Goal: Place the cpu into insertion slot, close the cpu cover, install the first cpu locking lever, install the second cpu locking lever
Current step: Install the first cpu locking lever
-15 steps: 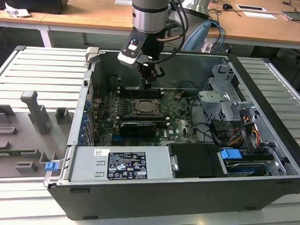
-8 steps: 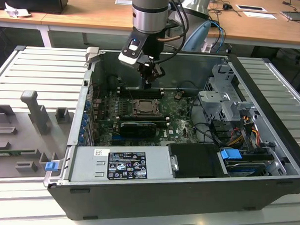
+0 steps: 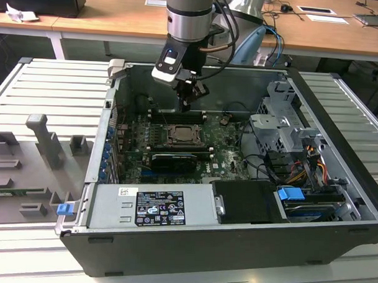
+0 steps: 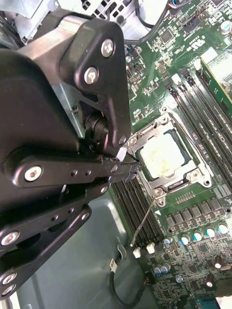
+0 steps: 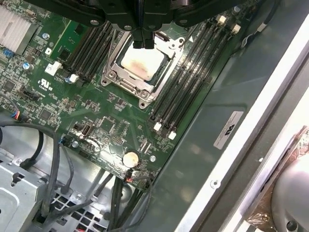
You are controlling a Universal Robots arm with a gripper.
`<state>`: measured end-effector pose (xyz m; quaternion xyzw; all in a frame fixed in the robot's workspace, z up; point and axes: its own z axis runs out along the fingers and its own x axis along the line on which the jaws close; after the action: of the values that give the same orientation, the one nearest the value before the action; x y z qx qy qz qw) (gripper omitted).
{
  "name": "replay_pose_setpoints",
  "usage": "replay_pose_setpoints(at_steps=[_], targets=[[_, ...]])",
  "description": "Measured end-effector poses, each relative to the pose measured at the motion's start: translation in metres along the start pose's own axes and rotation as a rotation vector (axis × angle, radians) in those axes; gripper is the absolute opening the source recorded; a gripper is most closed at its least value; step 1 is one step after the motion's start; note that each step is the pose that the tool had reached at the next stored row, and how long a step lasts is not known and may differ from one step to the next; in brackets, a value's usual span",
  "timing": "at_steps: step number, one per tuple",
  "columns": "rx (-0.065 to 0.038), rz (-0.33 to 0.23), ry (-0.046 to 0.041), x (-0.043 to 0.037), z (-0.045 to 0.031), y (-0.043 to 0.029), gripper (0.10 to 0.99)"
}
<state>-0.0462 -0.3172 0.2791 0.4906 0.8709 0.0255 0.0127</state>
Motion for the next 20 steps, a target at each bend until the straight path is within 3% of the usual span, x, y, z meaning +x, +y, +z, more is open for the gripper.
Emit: replay_pose_setpoints(at_steps=[20], targets=[[0.000,-0.141,0.0080,0.0000,0.0000,0.0000,0.106]])
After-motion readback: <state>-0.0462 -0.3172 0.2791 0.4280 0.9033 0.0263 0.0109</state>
